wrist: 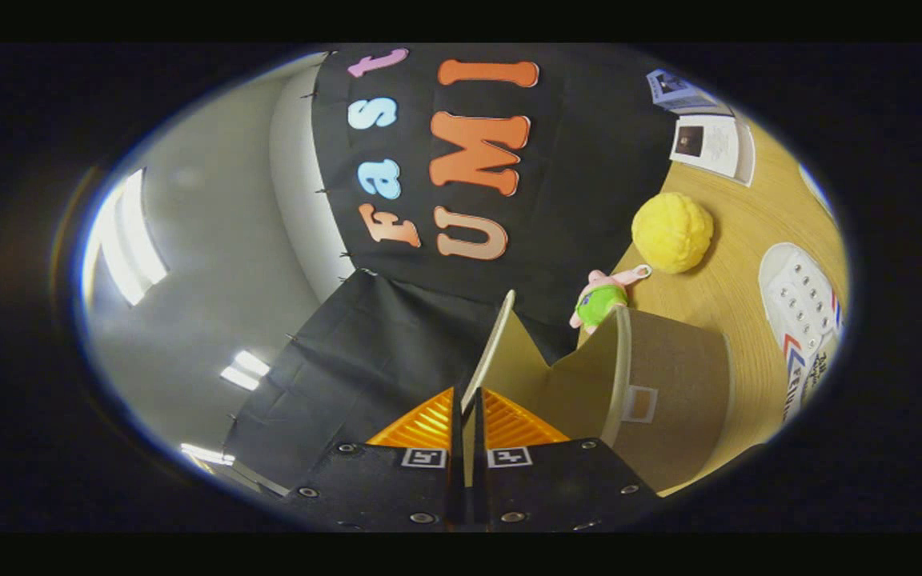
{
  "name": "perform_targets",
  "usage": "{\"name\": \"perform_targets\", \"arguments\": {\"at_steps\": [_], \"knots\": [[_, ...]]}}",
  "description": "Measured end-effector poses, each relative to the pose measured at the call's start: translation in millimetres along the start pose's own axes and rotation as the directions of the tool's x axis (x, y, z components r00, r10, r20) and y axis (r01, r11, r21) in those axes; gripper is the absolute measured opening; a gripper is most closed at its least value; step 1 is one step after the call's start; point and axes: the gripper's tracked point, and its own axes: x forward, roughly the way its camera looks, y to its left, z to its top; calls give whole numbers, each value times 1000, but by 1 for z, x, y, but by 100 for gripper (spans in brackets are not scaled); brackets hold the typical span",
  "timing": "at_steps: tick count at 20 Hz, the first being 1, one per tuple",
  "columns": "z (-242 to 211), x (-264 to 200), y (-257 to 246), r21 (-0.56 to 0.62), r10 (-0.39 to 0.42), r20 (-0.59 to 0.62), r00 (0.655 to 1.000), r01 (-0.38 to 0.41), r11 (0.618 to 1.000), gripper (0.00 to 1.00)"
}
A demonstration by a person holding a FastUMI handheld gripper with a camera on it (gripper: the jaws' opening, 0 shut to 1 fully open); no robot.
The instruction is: Open the storage box then place both shoes into the box .Put the left shoe in first, then the right shoe, with the right side of both shoes facing outward in a uniform manner.
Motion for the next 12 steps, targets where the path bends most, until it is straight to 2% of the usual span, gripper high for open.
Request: {"name": "perform_targets", "arguments": {"at_steps": [8, 12], "knots": [[-35, 46, 58, -177, -32, -55, 998, 22, 984, 4], [-55, 74, 69, -202, -62, -47, 997, 51, 978, 5]]}}
